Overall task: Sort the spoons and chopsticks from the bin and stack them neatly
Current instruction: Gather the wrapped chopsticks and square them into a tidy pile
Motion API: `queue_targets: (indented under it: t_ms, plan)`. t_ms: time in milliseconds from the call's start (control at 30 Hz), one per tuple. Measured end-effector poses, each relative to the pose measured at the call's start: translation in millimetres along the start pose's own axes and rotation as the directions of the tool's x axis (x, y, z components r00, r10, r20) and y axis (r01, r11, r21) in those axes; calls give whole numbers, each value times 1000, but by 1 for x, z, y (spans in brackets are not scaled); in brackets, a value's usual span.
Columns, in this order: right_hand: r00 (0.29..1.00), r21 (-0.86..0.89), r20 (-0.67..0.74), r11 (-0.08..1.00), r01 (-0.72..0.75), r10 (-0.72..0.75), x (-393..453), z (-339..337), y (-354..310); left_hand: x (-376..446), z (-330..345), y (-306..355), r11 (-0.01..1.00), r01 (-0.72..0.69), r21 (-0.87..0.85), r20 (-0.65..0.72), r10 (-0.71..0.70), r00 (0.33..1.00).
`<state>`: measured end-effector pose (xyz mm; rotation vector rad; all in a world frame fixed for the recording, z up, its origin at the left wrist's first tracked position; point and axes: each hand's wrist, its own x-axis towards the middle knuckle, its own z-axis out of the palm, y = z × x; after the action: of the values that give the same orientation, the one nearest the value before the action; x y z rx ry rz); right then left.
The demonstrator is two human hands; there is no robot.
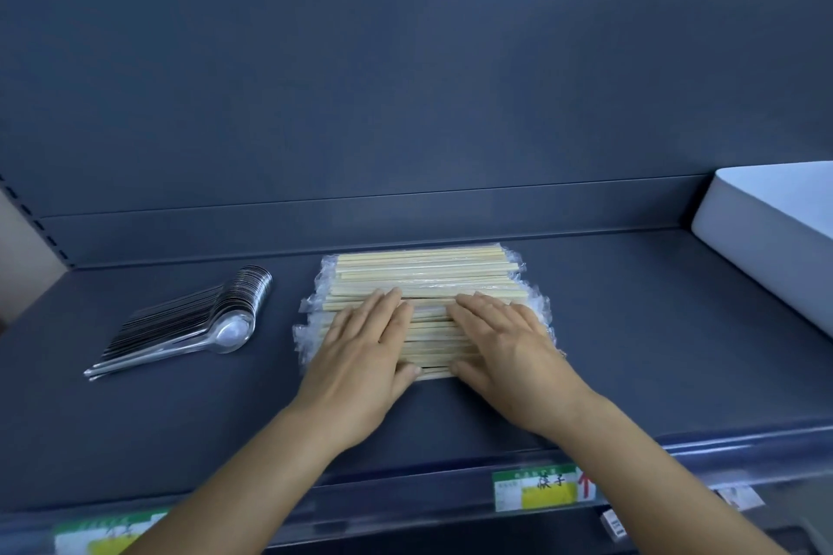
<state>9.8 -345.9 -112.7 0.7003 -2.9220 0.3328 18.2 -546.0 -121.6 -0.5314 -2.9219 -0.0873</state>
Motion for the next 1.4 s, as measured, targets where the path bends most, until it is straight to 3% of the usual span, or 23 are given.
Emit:
queue_targets:
  t_ms: [167, 333, 500, 667, 833, 933, 1033, 1133, 1267, 1400]
  plan:
    - [997, 21, -3, 997, -75, 75, -1, 5, -1, 12, -3, -7, 1000, 4, -25, 99, -1, 995]
    - [987, -9, 94, 992, -128, 128, 10, -1, 1, 31, -7, -18, 999, 50, -10, 284, -45, 958]
    - [981, -26, 145, 991, -128, 130, 14, 0, 4, 23, -4, -17, 999, 37, 35, 186, -42, 982]
    - [985, -70, 137, 992, -101, 110, 11, 7, 4, 18, 1, -15, 998, 50, 35, 246, -57, 968]
    - [988, -101, 101, 989, -108, 118, 9, 11, 2, 16, 4, -13, 997, 68, 31, 217, -73, 973]
    - [988, -38, 52, 989, -142, 143, 6, 8, 4, 12, 2, -16, 991, 134, -22, 160, -129, 979]
    - [963, 55, -40, 963, -265, 268, -1, 3, 14, 2, -1, -21, 945, 297, -136, 79, -289, 954]
    - [920, 179, -1, 905, -385, 392, -8, 1, 22, -8, 0, -26, 870, 415, -266, 120, -397, 910]
    - [914, 346, 88, 848, -402, 397, -12, 4, 24, -10, 5, -22, 796, 445, -409, 167, -414, 895]
    - [921, 364, 74, 849, -383, 383, -8, 3, 25, -8, 8, -17, 787, 452, -419, 156, -428, 890]
